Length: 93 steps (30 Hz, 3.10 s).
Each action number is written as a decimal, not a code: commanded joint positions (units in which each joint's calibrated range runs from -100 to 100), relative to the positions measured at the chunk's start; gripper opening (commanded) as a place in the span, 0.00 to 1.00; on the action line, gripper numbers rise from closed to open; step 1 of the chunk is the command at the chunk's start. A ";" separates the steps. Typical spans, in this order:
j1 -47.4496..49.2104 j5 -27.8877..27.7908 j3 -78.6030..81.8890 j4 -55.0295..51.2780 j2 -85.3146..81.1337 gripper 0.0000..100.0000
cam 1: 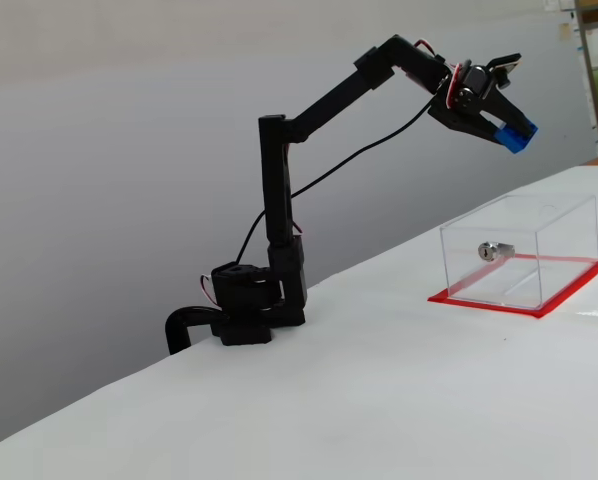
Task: Pick the blue lego brick and place it into the transparent box
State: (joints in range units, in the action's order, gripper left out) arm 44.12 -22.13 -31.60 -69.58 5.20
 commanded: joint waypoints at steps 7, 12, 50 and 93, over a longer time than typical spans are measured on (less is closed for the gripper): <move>7.30 5.69 7.37 6.39 -2.87 0.03; 8.04 7.72 10.98 6.57 -2.78 0.03; 7.37 9.29 12.61 6.57 -2.78 0.25; -17.69 9.81 17.13 7.44 -29.00 0.02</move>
State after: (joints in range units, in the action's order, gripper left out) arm 32.16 -12.55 -16.50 -63.75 -17.72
